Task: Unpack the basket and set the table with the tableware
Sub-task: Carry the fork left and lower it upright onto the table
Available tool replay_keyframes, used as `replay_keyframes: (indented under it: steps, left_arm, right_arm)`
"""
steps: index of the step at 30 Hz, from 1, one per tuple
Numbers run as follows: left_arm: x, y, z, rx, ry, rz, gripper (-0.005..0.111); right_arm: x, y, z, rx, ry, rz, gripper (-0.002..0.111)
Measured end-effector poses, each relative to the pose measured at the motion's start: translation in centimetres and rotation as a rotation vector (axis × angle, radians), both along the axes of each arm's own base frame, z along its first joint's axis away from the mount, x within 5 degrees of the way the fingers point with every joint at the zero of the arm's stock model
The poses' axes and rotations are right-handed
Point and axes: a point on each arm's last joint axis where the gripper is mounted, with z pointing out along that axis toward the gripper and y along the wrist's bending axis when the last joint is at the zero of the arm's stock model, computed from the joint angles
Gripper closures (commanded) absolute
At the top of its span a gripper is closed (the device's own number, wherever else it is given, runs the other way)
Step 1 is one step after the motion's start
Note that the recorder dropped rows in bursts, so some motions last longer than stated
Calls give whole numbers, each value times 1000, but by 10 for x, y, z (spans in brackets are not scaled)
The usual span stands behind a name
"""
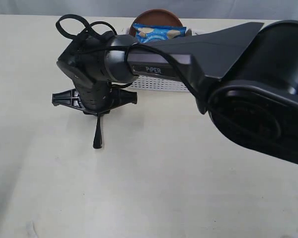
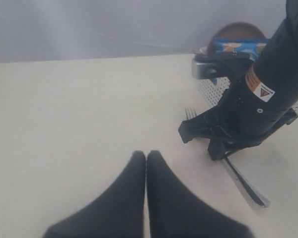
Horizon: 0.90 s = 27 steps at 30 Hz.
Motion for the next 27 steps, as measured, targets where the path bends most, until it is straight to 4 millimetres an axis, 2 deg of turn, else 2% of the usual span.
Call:
replay_keyframes:
  steps: [27]
  left_arm:
    - [0, 0, 0, 0, 0, 0, 107]
  right_arm:
    - [2, 2, 0, 21, -23, 10, 108]
